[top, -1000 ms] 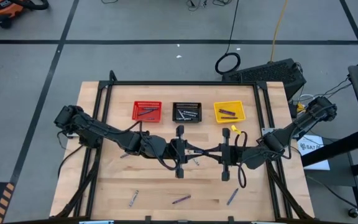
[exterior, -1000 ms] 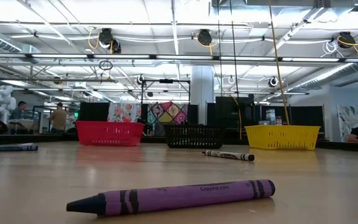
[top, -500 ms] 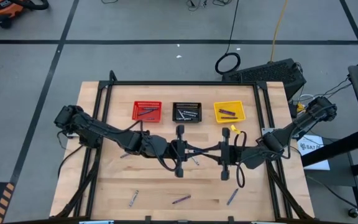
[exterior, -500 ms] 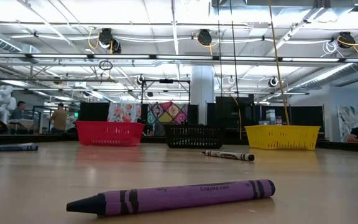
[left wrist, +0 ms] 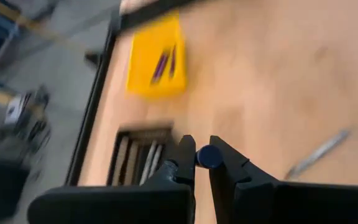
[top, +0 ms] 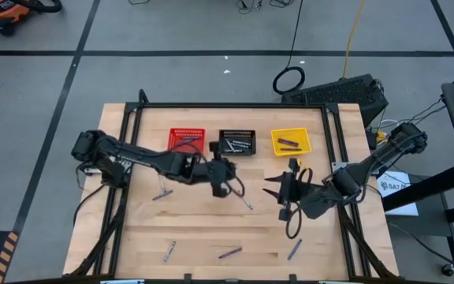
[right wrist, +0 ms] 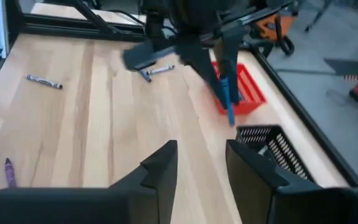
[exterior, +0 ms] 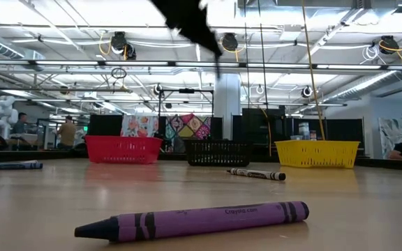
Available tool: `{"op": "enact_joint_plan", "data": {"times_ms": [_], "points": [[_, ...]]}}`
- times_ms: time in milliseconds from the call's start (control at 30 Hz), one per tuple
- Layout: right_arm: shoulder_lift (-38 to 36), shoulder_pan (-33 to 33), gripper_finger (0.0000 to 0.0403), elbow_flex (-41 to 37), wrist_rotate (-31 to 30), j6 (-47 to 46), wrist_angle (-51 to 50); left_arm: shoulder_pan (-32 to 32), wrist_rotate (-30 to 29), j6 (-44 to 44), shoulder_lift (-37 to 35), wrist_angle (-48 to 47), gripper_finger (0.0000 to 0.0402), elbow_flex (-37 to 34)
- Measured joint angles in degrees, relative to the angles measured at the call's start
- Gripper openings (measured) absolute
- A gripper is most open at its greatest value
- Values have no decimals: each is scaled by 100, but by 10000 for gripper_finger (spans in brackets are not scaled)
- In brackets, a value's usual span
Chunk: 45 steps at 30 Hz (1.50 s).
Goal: Sort crayons
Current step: Put the blue crayon into the red basket
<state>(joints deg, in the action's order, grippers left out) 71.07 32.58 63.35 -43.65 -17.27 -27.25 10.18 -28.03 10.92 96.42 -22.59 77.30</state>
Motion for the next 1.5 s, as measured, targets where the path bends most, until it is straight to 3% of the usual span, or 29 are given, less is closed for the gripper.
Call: {"op": "enact_joint_plan", "data": {"times_ms": [367, 667, 767, 1067, 1500], "points": [[0, 0, 119, 0, 16, -759, -693, -1174, -192, -153, 0, -2504, 15, -2], [0, 0, 119, 0, 16, -764, -802, -2255, 884, -17, 0, -3544, 15, -2], [0, 0, 118, 0, 16, -806, -821, -2538, 1133, 155, 0, -3643, 15, -129], [0, 0, 118, 0, 18, -1015, -952, -3164, 1134, 305, -1, -3803, 15, -777], [0, 0, 118, 0, 18, -1059, -948, -3399, 1221, 310, -2, -3003, 15, -1375]]}}
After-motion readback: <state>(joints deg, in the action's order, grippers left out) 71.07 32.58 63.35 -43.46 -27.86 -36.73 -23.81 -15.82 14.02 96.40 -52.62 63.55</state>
